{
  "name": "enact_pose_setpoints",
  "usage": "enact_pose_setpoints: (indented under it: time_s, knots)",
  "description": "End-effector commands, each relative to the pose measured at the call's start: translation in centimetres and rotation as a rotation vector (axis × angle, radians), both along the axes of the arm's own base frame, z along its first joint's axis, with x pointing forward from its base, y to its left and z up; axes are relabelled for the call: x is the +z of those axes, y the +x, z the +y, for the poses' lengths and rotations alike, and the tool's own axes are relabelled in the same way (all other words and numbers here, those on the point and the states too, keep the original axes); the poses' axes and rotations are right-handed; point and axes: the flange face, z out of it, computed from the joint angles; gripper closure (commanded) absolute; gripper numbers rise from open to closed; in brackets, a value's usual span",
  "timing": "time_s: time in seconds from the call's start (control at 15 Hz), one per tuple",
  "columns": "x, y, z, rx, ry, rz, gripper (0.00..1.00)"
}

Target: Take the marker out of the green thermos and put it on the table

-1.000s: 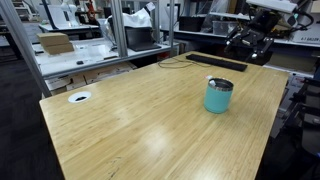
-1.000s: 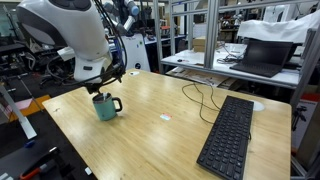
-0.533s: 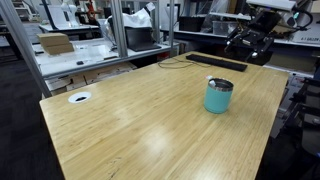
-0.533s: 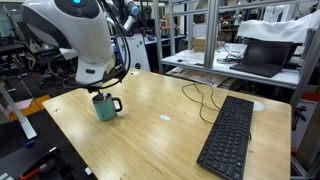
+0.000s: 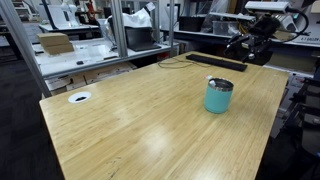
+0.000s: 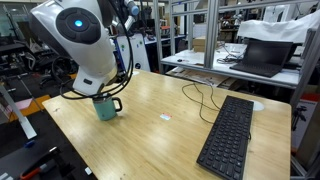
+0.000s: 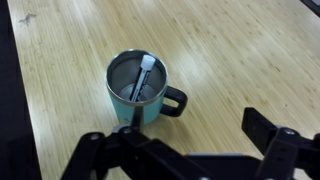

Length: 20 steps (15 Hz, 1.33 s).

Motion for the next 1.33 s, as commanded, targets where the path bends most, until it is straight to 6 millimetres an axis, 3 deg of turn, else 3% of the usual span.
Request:
enact_pose_setpoints:
  time_s: [0.0, 0.27, 0.53, 0.6, 0.67, 0.93, 1.2, 1.27]
  knots:
    - [-1.3, -0.2, 3.2, 0.05, 0.039, 0.018, 0.0]
    - [-2.7, -0.5, 5.8, 0.066, 0.048, 0.034, 0.0]
    - [-3.2, 0.5, 5.9, -0.031, 0.095, 0.006, 0.0]
    - [-3.3, 0.6, 5.9, -0.048, 0.101, 0.0, 0.19]
    - [-3.4, 0.6, 6.1, -0.062, 0.104, -0.005, 0.25]
    - [-4.2, 0.1, 7.4, -0.085, 0.11, -0.008, 0.32]
    - [-5.9, -1.2, 9.0, -0.08, 0.108, 0.01, 0.26]
    - [-6.4, -1.4, 9.2, -0.082, 0.108, 0.015, 0.3]
